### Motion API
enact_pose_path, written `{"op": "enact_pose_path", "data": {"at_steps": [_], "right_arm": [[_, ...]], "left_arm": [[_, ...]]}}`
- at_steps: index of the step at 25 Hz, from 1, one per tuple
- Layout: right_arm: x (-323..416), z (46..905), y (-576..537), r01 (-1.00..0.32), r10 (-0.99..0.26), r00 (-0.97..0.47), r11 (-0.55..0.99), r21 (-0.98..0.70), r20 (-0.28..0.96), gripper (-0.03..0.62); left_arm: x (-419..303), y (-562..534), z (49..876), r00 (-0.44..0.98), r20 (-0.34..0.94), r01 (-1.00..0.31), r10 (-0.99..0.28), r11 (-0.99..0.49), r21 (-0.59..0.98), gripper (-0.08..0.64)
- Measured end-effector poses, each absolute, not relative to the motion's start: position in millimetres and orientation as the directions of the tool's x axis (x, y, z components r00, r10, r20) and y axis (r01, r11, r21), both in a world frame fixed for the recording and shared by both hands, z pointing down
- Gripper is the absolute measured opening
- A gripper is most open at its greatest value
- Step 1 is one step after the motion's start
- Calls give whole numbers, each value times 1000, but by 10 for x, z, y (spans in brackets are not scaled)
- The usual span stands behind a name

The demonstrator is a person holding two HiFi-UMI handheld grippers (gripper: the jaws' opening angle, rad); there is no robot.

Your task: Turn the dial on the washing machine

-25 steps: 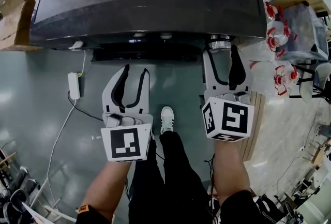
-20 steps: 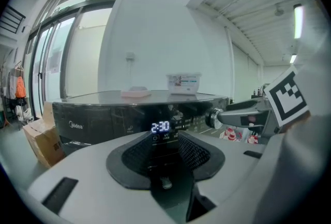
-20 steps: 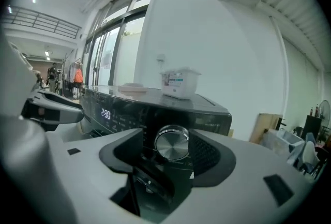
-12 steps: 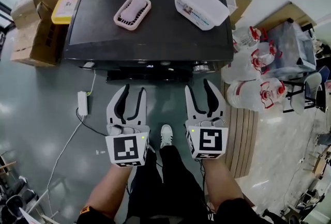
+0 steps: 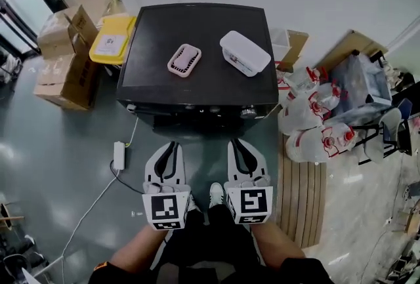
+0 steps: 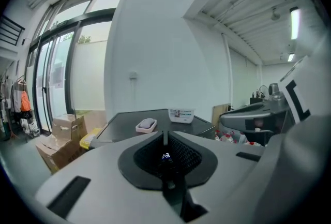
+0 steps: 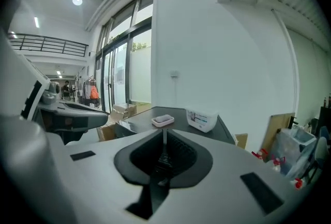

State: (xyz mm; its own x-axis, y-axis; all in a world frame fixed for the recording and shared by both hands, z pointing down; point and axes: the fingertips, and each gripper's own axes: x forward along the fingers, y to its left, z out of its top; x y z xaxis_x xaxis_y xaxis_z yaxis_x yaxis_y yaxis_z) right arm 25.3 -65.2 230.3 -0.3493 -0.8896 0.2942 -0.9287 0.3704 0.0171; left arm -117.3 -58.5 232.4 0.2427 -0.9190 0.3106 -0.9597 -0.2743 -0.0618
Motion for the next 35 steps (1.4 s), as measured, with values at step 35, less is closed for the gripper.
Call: {"op": "enact_pose_path", "data": {"at_steps": [35], "right_arm": [[48,1576,255,-890,-866,-443,456,2,233,14]], "left_arm": [[-1065,371,1650,336,295,-932,-894,-361,-33,14]]}}
